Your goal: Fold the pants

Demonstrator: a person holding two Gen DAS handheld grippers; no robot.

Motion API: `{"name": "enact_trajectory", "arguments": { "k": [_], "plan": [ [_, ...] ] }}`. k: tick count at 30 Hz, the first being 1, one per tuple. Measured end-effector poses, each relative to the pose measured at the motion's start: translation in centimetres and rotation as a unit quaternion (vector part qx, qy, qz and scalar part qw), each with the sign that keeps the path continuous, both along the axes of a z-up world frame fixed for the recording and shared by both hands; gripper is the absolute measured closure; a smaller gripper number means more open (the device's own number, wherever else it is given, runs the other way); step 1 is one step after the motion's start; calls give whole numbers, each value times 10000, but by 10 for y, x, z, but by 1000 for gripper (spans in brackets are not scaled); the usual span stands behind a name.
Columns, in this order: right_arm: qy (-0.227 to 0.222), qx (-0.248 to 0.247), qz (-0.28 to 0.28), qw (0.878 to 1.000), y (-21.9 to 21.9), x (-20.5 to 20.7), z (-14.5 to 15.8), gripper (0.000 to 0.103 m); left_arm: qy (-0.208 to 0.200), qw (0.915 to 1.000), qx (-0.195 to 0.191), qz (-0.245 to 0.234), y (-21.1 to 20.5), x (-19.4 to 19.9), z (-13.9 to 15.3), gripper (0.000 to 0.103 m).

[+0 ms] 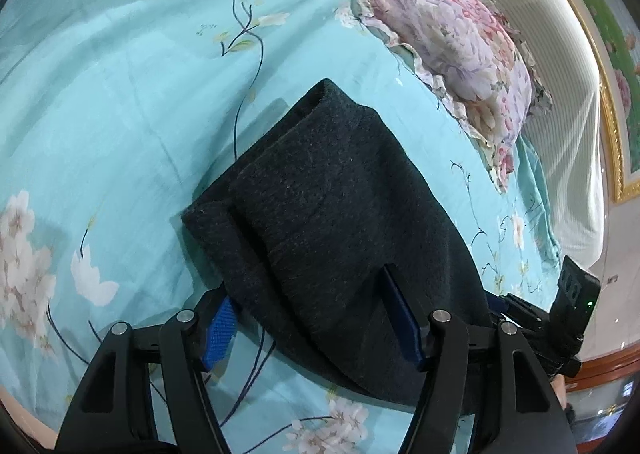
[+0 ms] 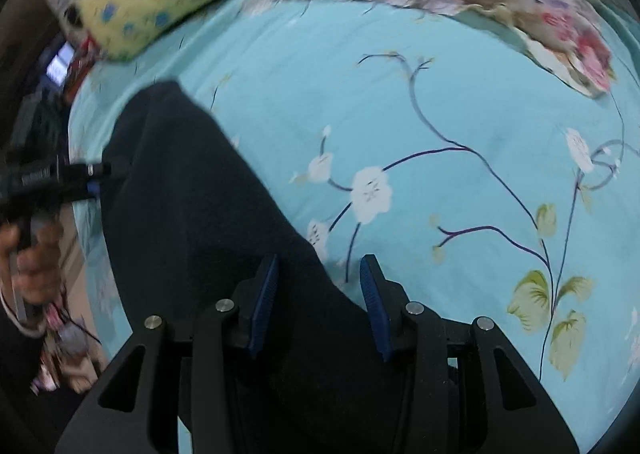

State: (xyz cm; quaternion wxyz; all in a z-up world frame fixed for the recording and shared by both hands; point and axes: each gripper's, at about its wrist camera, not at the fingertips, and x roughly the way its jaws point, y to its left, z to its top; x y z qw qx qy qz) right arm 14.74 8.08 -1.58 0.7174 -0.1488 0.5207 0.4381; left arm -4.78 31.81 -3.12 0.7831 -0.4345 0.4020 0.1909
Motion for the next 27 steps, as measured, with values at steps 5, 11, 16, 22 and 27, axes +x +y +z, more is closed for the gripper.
{"name": "enact_trajectory", "arguments": {
  "k": [5, 11, 16, 22, 27],
  "plan": [
    [-20, -102, 193, 9998, -1, -5, -2, 58, -134, 9997, 214, -42, 0, -1, -4, 73],
    [10, -84, 329, 9994, 14, -6, -2, 83, -406, 9980, 449, -189, -13, -3, 9, 90],
    [-1322, -483, 417, 9892, 16, -38, 26, 92, -1104, 9918, 550, -323, -22, -34, 41, 90],
    [-2607, -317, -374, 9642, -1, -52, 72, 96, -1275, 9888, 630, -449, -26, -52, 42, 90],
    [-2614, -613, -509, 9619, 14, -46, 41, 98, -1028, 9909, 724, -476, -21, -48, 22, 90]
  ]
}}
